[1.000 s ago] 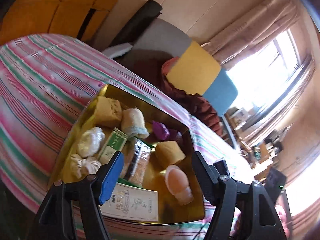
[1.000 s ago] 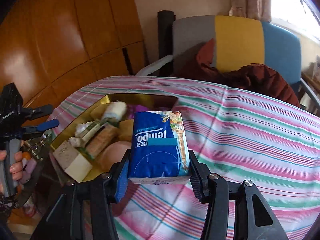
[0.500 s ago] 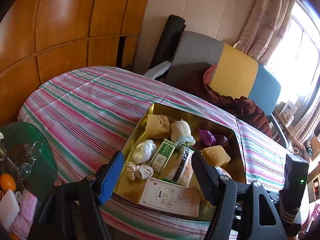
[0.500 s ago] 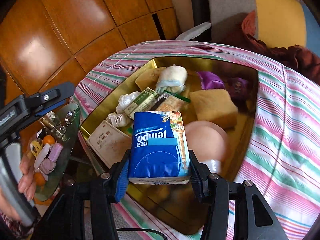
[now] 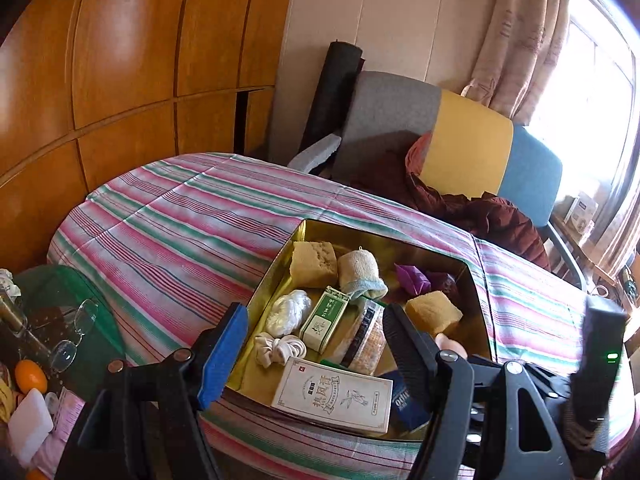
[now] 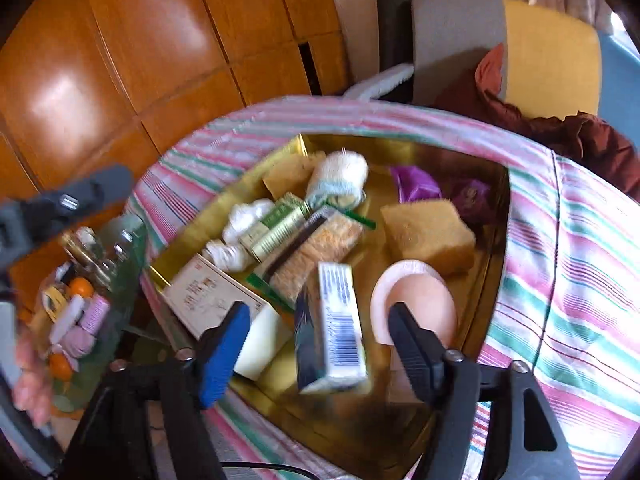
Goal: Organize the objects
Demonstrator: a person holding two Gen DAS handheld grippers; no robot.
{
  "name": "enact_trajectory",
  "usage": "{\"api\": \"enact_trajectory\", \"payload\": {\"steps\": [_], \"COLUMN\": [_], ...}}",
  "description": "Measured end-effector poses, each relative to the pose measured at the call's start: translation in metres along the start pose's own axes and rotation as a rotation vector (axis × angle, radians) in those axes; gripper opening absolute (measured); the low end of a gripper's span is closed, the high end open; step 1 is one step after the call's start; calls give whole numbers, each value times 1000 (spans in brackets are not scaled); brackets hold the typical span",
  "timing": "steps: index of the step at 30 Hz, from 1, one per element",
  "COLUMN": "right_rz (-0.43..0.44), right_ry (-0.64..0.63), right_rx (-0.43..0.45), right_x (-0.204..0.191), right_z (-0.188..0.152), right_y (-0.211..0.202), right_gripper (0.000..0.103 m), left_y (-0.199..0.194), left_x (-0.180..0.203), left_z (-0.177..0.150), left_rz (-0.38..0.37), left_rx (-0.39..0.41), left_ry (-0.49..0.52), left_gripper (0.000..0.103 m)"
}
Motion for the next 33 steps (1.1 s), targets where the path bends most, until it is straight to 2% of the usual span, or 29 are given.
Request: {"api": "enact_trajectory", "payload": {"steps": [5,12,15,18,22,33], "right_rz": [-49,-123,-159,-189,-209,-326], "right_ry": [44,31,4,-17,-10,-16], "right_rx": [65,53,41,34,46,48], "right_x": [13,25,23,20,19,17], "right_z": [6,0,-2,-1,3,18], "right_y": [-17,-24,-26,-29,-32,-36], "right_gripper": [74,75,79,94,103,103], "left_y": [-3,-5,-6,-8,-12,-16], "left_x": [3,8,8,7,2,5], "left_z": [0,-4,-7,-9,-11,-18], "left_rz": [3,77,94,108,144,207], "left_rx": [3,-10,-14,-17,-13,-28], "left_ry": [-4,15,11,8,4,32], "left_gripper": [71,71,71,71,71,71]}}
Point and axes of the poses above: each gripper's, at about its wrist camera, not at the fingertips, and y roughly the way its jaws point, x to its right, z to its top, the point moved 8 cm from there along y, roughly the way its jaws point, and after that the axes turned 4 degrees about x, right-handed, at the moved point
